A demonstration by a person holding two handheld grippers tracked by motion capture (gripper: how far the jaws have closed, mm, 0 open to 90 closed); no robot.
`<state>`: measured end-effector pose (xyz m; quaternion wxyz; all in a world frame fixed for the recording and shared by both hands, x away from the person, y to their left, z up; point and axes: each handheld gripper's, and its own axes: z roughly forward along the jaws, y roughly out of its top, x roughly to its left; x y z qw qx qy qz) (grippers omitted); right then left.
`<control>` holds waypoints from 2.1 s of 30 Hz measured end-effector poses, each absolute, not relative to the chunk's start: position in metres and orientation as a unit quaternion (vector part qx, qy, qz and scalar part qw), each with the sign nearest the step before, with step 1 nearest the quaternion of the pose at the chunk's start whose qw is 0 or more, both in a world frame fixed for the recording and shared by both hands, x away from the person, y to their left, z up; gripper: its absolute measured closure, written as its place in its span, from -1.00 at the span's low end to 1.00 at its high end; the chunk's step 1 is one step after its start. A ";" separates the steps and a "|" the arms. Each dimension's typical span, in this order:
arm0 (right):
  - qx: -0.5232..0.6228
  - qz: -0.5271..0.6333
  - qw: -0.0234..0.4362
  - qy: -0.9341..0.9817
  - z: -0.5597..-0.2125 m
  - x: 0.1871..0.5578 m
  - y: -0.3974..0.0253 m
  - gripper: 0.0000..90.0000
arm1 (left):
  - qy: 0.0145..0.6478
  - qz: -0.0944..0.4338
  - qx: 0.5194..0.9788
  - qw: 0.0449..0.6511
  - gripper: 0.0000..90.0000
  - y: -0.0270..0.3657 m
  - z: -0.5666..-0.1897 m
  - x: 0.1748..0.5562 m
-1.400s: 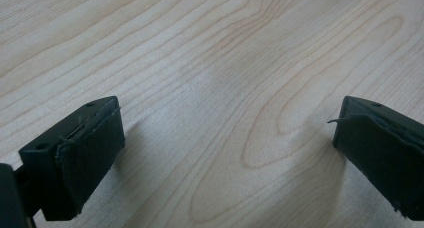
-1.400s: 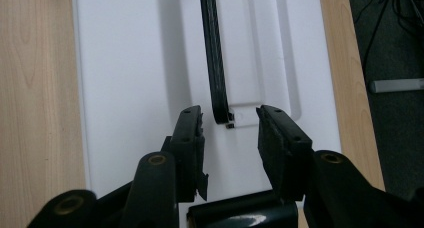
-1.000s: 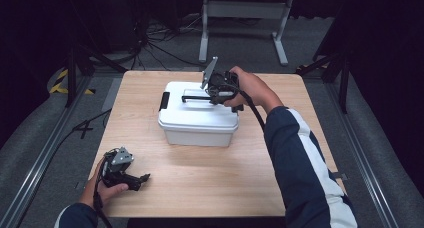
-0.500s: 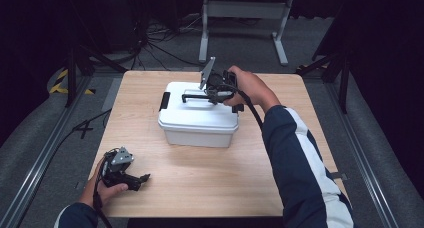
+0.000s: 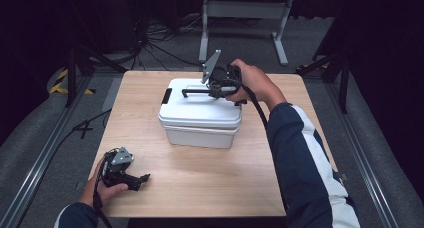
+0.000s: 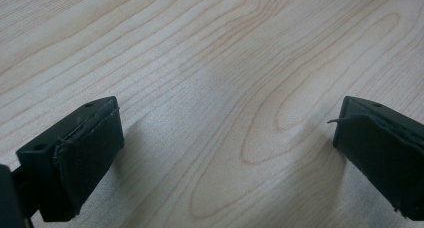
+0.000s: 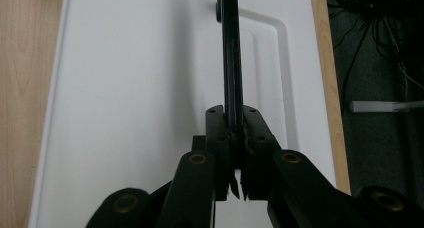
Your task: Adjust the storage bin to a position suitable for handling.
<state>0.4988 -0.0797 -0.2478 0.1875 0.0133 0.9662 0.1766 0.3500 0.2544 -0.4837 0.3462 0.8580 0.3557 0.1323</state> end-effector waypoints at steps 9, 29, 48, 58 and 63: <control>0.017 0.190 0.197 0.962 -0.238 0.495 -0.092 0.88 | 0.355 0.132 0.858 0.346 -1.00 0.254 -0.484 0.350; 0.015 0.217 0.222 0.950 -0.219 0.477 -0.138 0.88 | 0.355 0.132 0.858 0.346 -1.00 0.254 -0.484 0.350; 0.055 0.232 0.237 0.942 -0.214 0.462 -0.198 0.88 | 0.350 0.132 0.861 0.345 -1.00 0.255 -0.483 0.351; 0.077 0.241 0.252 0.934 -0.208 0.450 -0.237 0.88 | 0.353 0.131 0.861 0.343 -1.00 0.255 -0.483 0.351; 0.088 0.247 0.257 0.930 -0.207 0.445 -0.258 0.88 | 0.358 0.130 0.857 0.347 -1.00 0.254 -0.484 0.350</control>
